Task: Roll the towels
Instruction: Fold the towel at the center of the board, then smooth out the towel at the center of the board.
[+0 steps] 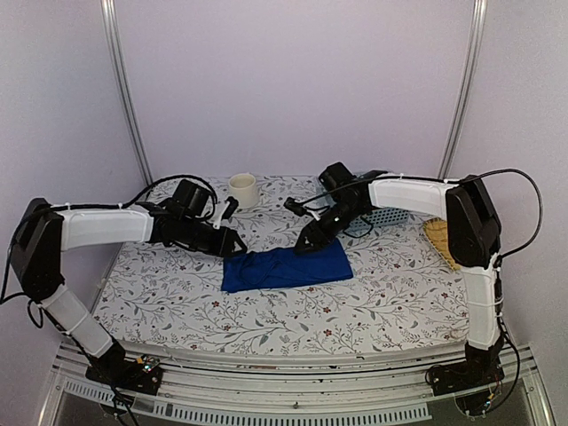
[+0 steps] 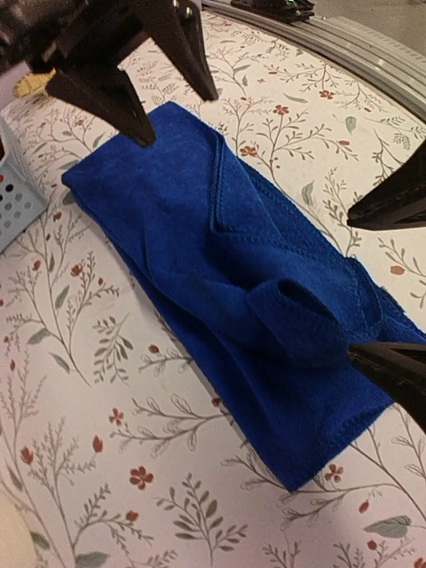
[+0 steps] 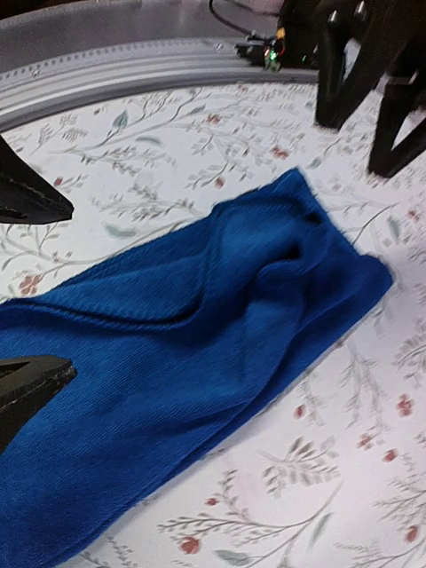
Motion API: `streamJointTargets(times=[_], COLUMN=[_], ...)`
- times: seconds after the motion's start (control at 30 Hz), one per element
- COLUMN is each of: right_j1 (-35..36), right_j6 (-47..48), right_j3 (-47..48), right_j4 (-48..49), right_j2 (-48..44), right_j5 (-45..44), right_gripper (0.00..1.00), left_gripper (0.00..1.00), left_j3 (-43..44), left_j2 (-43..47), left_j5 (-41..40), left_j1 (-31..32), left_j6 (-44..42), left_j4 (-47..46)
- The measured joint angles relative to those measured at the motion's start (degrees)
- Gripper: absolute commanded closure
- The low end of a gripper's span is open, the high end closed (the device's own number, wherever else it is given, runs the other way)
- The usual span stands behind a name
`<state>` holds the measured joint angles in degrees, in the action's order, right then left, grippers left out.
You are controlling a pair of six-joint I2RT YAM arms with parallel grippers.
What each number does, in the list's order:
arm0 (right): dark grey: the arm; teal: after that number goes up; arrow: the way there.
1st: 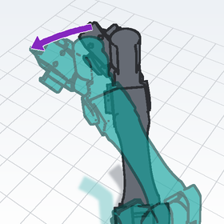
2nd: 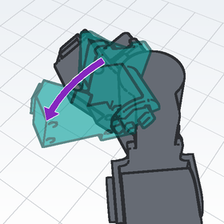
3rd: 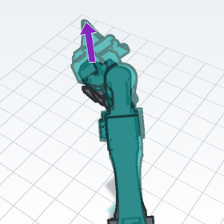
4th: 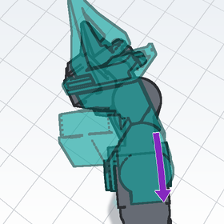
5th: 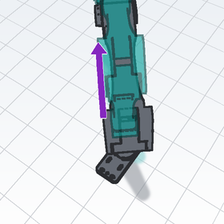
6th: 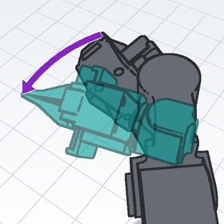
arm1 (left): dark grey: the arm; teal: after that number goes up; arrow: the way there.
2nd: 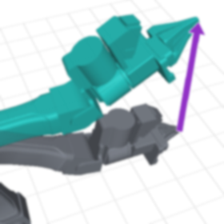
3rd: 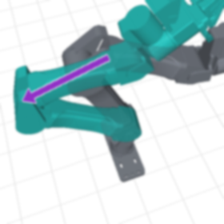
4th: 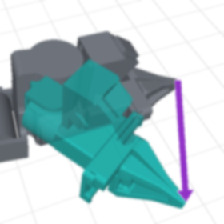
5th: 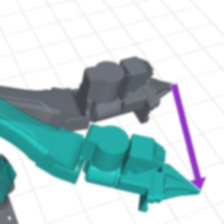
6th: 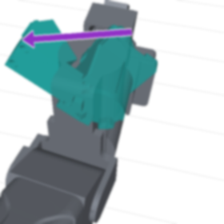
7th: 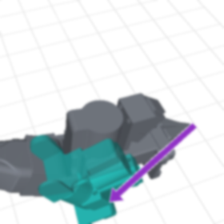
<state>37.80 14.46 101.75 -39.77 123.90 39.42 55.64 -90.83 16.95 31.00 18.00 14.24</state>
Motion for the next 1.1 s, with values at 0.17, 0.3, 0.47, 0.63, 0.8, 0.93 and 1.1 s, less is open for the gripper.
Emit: streamJointTargets(times=[0.17,0.3,0.47,0.63,0.8,0.93,1.1], right_j1=[-1.5,-3.8,-5.7,-5.6,-5.5,-5.5,-5.5], right_j6=[3.5,4.6,5.1,5.5,5.7,5.9,6.0], right_j3=[-6.4,-9.2,-12.1,-13.7,-14.4,-14.9,-15.5], right_j4=[0.0,0.9,2.3,3.0,4.0,4.7,5.5], right_j2=[-0.8,-1.0,-1.2,-1.4,-1.4,-1.4,-1.6], right_j5=[-9.2,-12.5,-14.9,-15.4,-15.3,-15.1,-15.1], right_gripper=[0.5,0.51,0.51,0.52,0.53,0.53,0.54], left_gripper=[0.54,0.56,0.57,0.63,0.76,0.9,1.0], left_j3=[3.8,8.0,12.4,12.9,14.0,14.6,14.8], left_j2=[-3.1,-7.8,-12.4,-13.5,-14.3,-15.0,-15.8], left_j5=[-0.5,-3.7,-9.2,-15.2,-19.8,-19.7,-17.7], left_j1=[3.0,4.6,7.1,8.3,8.3,8.3,8.3], left_j6=[-3.8,-6.1,-8.2,-9.0,-9.0,-9.0,-9.5], left_j4=[0.0,1.3,5.0,8.5,10.1,10.1,10.0])
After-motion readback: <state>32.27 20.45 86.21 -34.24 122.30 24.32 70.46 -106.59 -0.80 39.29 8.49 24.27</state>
